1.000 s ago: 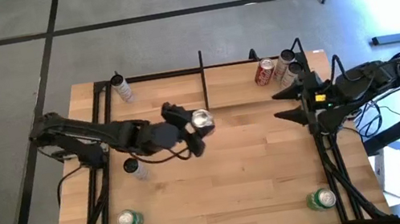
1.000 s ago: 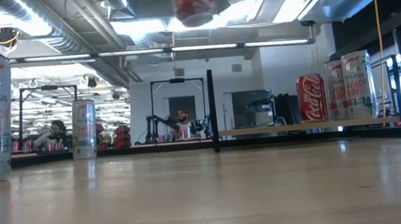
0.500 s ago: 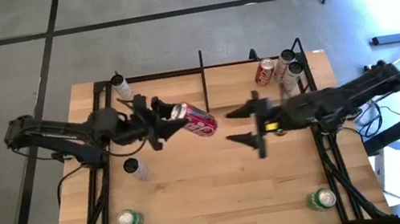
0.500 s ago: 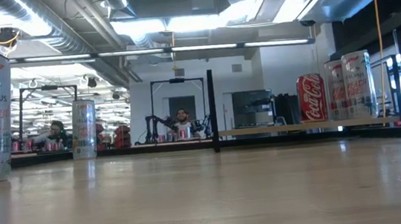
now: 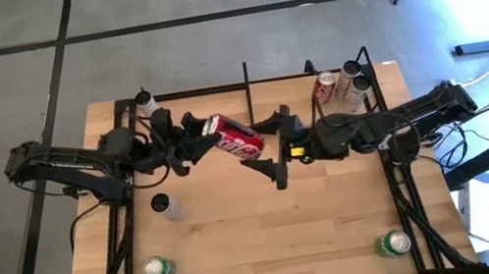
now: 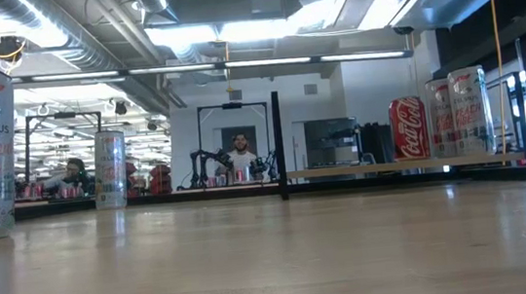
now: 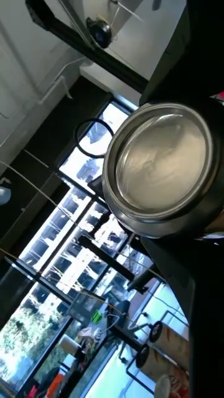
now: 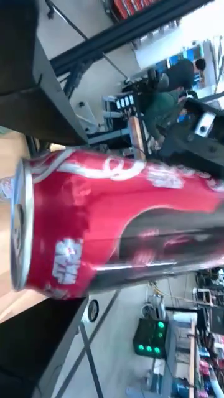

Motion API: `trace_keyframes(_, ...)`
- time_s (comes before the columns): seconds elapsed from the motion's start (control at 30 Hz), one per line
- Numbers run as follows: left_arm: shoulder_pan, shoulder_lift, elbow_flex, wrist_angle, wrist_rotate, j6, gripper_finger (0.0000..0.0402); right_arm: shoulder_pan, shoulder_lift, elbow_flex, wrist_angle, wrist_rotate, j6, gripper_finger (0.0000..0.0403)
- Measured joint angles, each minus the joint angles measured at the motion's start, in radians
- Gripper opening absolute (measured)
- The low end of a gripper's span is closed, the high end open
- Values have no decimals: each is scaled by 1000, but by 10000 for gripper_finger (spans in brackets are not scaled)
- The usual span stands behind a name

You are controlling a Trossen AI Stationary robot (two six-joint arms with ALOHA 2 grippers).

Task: Place canned beverage on shelf
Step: Put the red soda can on the shelf aligned with the other red soda can

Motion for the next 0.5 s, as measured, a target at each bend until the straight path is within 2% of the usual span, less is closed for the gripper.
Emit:
trace_keyframes(0.17,0,0,0,28,4,-1,270,-19,38,31,99,-4,-9,381)
trace_keyframes(0.37,0,-5,0,43,5,8,270,-22,40,58,123,2,-8,381)
trace_keyframes(0.5,0,-6,1,51,9,9,270,-21,40,82,123,-52,-38,381)
